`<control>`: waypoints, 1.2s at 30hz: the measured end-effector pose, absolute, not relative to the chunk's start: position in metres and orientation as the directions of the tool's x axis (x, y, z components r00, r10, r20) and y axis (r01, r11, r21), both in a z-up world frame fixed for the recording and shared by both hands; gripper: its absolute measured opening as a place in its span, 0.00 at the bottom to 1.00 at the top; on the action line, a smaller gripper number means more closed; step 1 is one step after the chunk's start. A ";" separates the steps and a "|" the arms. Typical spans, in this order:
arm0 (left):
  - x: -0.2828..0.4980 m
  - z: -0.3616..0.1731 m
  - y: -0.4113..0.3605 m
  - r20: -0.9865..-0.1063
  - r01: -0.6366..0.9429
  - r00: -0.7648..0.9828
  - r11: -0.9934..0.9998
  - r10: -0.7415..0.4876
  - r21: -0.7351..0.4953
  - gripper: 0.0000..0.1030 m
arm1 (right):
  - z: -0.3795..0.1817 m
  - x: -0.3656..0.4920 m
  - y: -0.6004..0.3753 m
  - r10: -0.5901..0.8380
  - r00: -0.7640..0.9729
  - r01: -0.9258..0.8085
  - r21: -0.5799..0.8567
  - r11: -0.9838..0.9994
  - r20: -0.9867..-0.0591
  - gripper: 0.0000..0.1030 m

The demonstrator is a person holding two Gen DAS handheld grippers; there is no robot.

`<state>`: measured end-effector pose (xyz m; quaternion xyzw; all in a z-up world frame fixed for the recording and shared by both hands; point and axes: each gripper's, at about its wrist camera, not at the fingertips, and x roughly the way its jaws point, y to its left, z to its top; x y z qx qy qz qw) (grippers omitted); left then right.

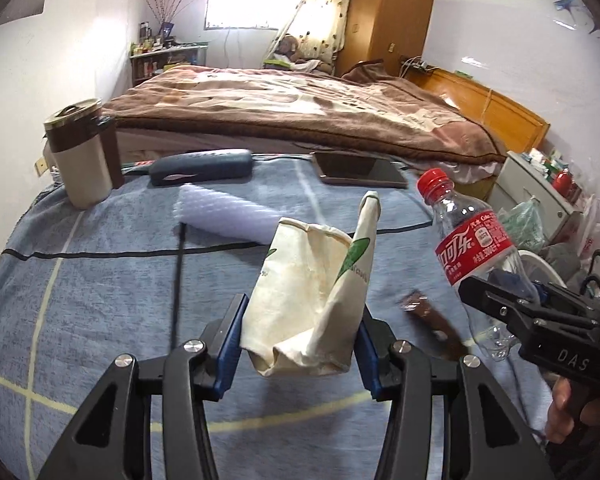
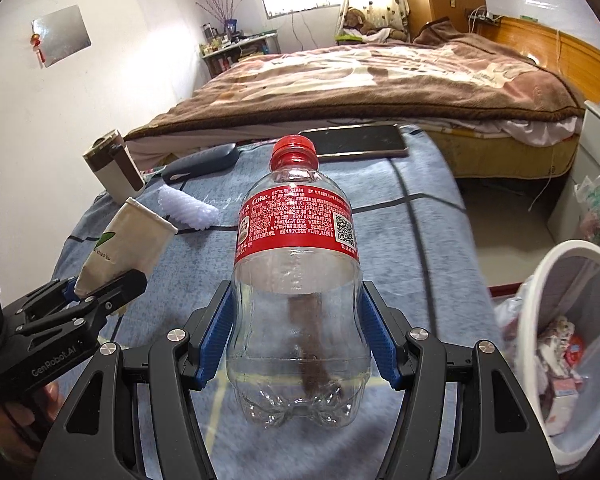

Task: Collect trash
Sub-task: 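Carry the bottle and pouch over the white bin and open both tools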

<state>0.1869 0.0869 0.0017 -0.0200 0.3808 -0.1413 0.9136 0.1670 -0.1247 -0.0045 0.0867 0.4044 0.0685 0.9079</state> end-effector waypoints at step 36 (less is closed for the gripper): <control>0.145 0.011 -0.133 -0.682 0.535 0.534 0.824 -0.499 -0.184 0.50 | 0.012 0.079 -0.273 -0.133 0.721 0.265 0.092 0.960 -0.680 0.61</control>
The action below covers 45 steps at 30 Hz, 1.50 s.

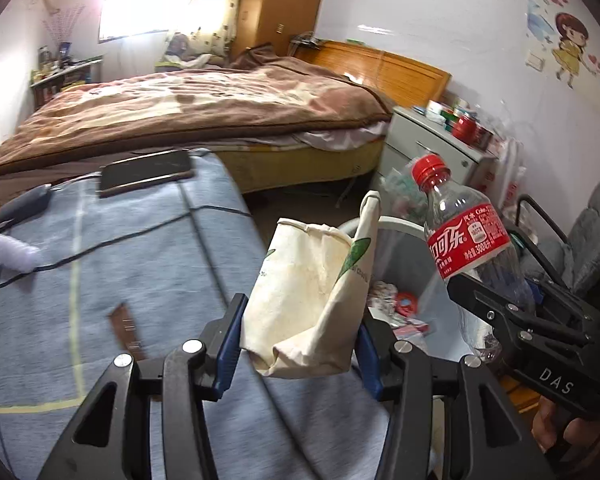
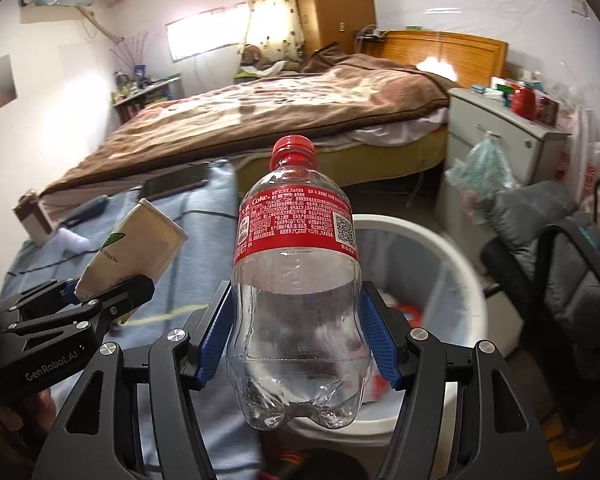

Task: Collect trash
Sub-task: 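Carry the bottle and pouch over the white bin and open both tools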

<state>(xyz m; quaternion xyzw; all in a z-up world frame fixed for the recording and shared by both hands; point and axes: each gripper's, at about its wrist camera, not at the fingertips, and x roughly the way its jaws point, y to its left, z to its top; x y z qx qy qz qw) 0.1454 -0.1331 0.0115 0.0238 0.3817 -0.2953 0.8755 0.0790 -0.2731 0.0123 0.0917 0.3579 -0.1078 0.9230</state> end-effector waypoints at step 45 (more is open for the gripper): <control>0.134 0.000 -0.183 -0.709 0.565 0.487 0.803 -0.510 -0.189 0.66 | -0.006 0.065 -0.314 -0.190 0.664 0.335 0.060 0.940 -0.724 0.63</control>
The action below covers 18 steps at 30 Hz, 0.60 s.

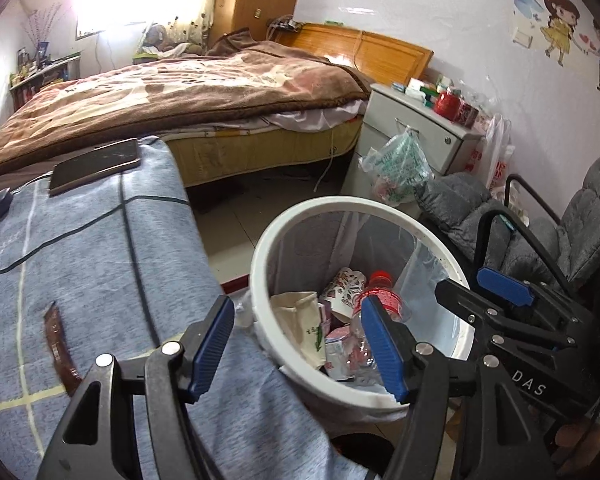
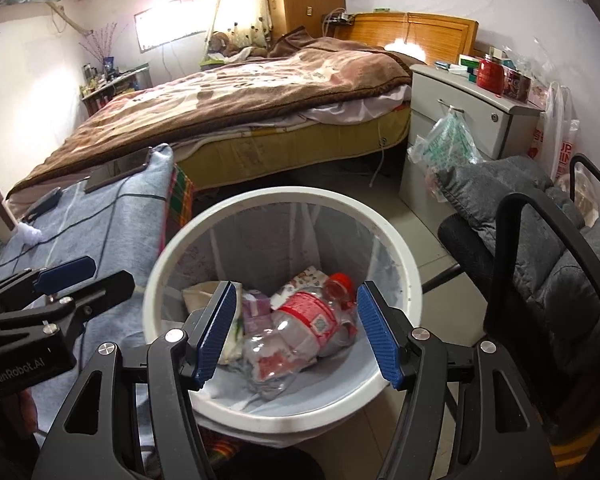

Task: Collect trash
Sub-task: 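Carry the bottle and pouch over the white bin and open both tools, then move both open tools back over the table toward the wrapper and foam sleeve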

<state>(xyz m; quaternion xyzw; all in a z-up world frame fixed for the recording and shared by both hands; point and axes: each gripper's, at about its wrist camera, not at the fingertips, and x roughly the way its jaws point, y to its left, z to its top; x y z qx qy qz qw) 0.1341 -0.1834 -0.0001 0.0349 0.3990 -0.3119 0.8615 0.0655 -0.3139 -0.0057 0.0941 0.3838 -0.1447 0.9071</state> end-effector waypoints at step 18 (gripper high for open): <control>0.141 0.013 -0.072 -0.672 0.382 0.644 0.915 -0.366 -0.132 0.66 | -0.004 0.089 -0.255 -0.082 0.709 0.191 0.078 0.979 -0.700 0.63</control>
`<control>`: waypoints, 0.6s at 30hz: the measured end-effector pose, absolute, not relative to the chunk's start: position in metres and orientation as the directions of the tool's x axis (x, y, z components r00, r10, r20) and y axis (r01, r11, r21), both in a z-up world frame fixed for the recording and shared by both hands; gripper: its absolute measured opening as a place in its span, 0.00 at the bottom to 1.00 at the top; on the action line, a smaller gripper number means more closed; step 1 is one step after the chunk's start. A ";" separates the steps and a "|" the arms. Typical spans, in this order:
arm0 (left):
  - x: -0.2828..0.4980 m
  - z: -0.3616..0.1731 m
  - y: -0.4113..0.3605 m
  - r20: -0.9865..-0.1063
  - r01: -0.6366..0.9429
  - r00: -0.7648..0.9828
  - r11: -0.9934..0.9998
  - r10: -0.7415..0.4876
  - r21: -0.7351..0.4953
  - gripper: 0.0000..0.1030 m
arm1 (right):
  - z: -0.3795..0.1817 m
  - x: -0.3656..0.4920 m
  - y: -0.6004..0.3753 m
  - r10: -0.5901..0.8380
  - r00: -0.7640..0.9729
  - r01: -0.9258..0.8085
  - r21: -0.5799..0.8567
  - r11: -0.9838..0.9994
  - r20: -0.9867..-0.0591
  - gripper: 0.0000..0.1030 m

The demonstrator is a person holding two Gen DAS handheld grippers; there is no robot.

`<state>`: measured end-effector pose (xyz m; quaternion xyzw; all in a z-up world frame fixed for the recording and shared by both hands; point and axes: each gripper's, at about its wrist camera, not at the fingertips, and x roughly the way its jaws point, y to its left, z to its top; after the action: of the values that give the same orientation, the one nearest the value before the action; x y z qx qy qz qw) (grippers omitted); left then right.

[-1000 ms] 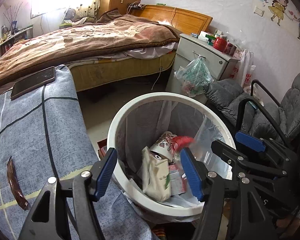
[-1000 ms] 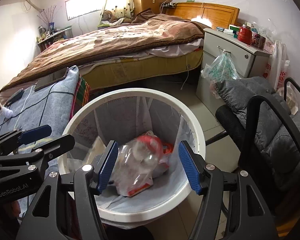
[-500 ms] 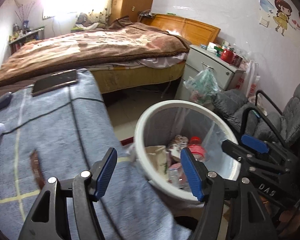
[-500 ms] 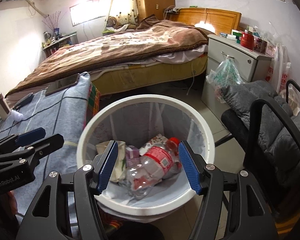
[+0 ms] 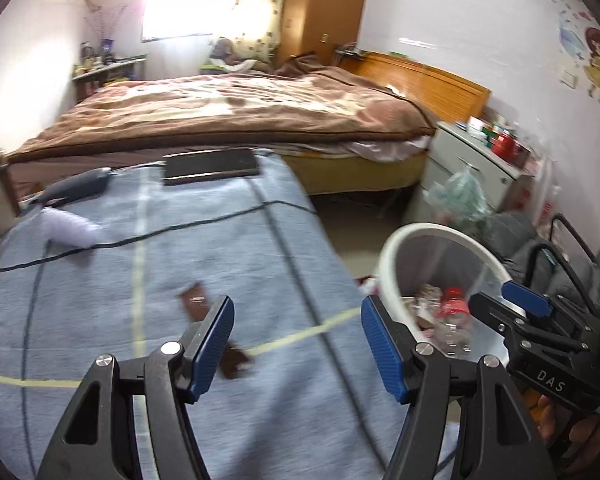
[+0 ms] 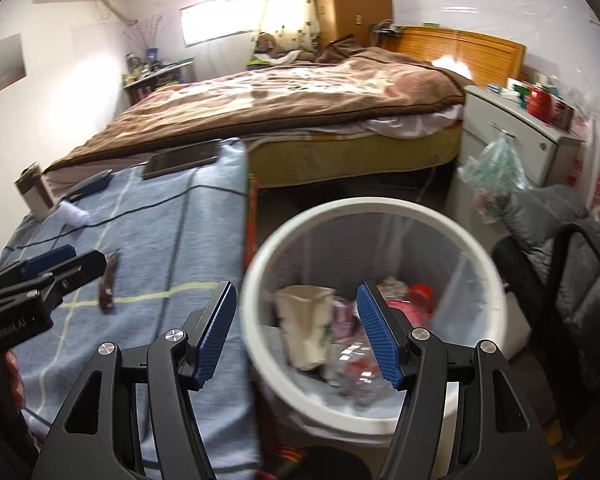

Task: Collect trash
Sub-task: 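Move both open tools back over the table toward the wrapper and foam sleeve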

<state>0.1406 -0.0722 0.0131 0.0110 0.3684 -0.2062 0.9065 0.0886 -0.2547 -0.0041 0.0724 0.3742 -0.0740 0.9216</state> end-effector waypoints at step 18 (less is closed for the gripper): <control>0.147 0.011 0.033 -0.666 0.200 0.713 0.974 -0.221 -0.109 0.67 | -0.010 0.120 -0.171 0.044 0.709 -0.001 0.062 0.998 -0.704 0.63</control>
<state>0.1472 0.0328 0.0109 -0.0145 0.3615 -0.1135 0.9253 0.1195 -0.1705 -0.0097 0.0284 0.3814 0.0122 0.9239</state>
